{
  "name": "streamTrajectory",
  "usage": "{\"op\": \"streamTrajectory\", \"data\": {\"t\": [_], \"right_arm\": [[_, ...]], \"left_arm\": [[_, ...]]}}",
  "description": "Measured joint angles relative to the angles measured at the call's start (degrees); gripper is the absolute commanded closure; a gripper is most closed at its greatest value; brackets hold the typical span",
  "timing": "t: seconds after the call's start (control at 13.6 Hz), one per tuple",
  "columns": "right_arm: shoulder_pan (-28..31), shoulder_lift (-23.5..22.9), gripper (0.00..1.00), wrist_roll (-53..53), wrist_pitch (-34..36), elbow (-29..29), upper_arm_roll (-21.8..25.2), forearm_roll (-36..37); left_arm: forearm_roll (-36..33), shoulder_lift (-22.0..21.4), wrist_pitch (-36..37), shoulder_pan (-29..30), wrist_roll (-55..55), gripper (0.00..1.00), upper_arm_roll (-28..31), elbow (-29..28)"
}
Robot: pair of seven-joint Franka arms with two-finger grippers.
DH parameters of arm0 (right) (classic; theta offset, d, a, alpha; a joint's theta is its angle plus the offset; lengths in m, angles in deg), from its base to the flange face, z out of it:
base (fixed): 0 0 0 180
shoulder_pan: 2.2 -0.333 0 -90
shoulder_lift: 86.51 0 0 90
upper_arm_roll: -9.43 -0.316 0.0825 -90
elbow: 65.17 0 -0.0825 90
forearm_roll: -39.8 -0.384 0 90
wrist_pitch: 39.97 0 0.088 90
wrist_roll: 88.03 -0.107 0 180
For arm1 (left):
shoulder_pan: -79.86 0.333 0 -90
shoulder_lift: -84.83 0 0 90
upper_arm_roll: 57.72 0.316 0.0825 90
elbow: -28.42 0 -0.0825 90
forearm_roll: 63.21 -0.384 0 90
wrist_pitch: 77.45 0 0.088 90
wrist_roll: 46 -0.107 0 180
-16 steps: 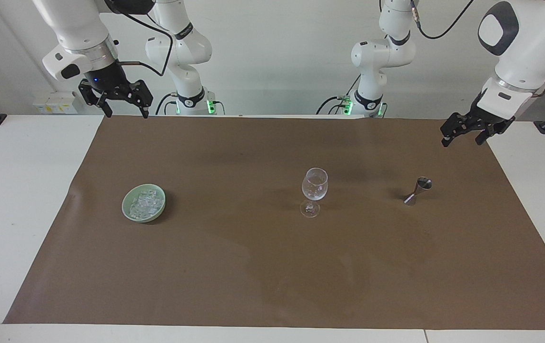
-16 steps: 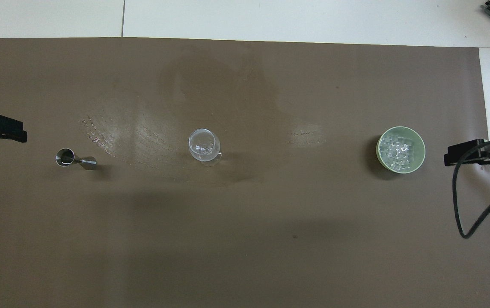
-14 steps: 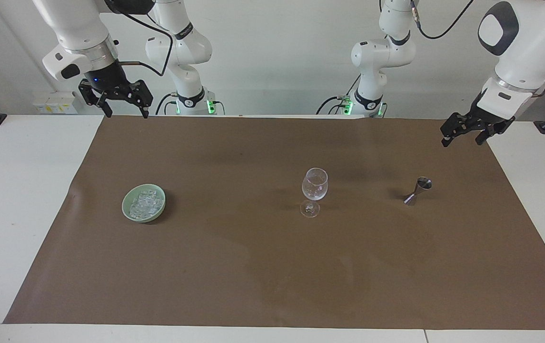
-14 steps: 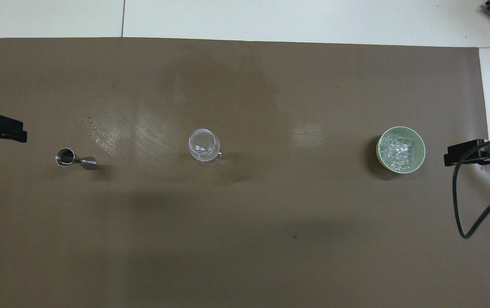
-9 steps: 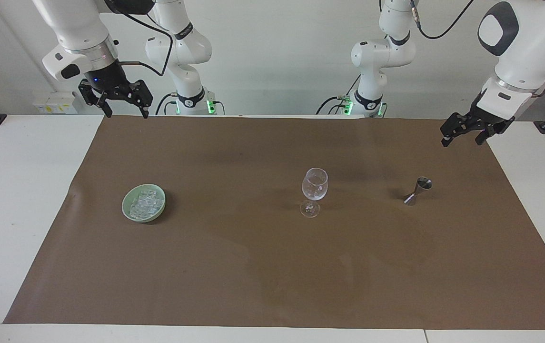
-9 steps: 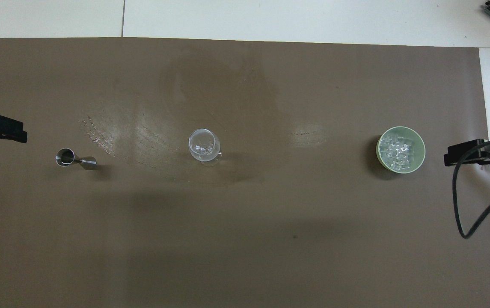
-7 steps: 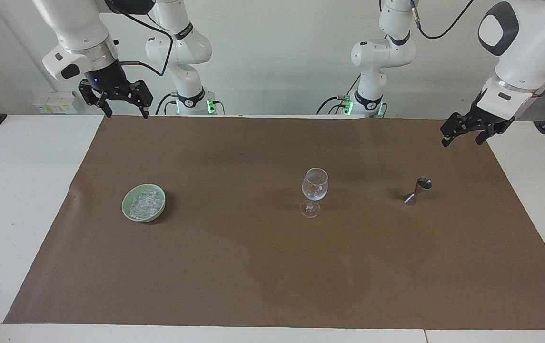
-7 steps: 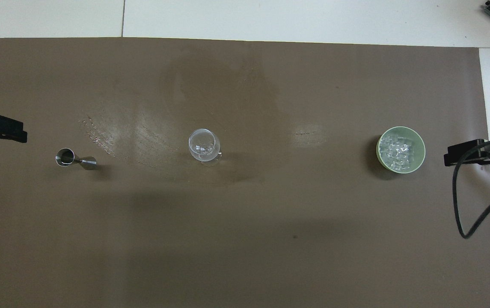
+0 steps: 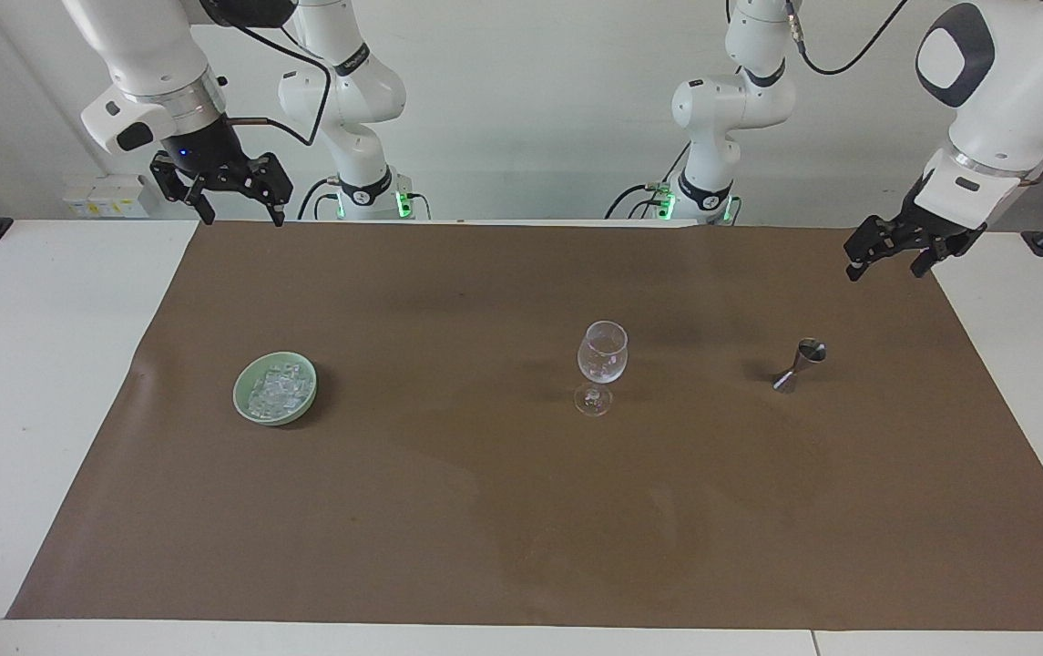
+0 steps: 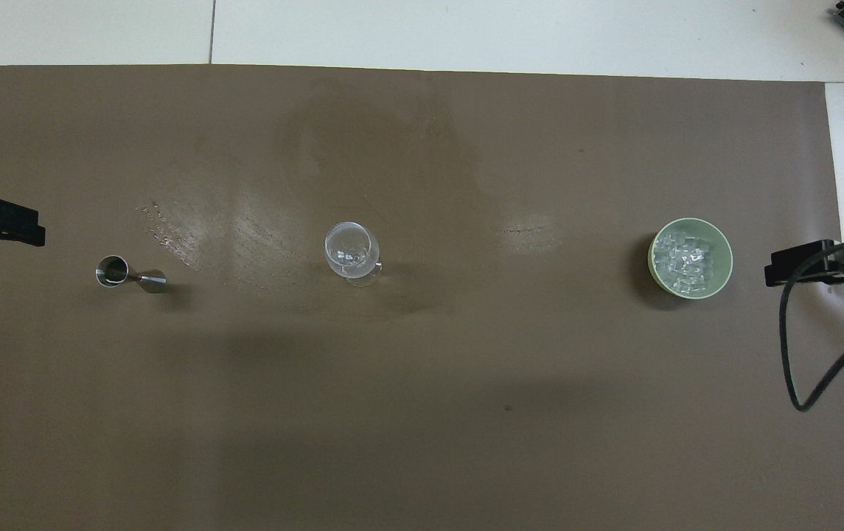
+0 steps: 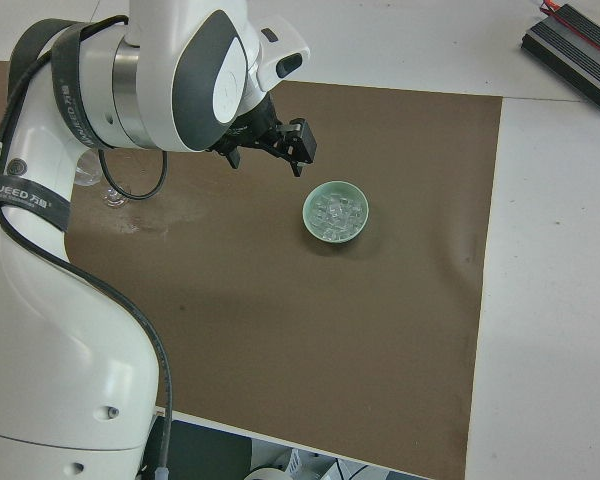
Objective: Pour wine and add ice with both arms
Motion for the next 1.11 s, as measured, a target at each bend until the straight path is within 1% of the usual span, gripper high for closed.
{"op": "streamTrajectory", "data": {"t": [0.88,1.11], "right_arm": [[0.0,0.0,0.0,0.0,0.0,0.0,0.0,0.0],[0.0,0.0,0.0,0.0,0.0,0.0,0.0,0.0]], "left_arm": [[0.0,-0.4,0.0,0.0,0.0,0.0,-0.1,-0.1],[0.0,-0.9,0.0,0.0,0.0,0.0,-0.2,-1.0]]}}
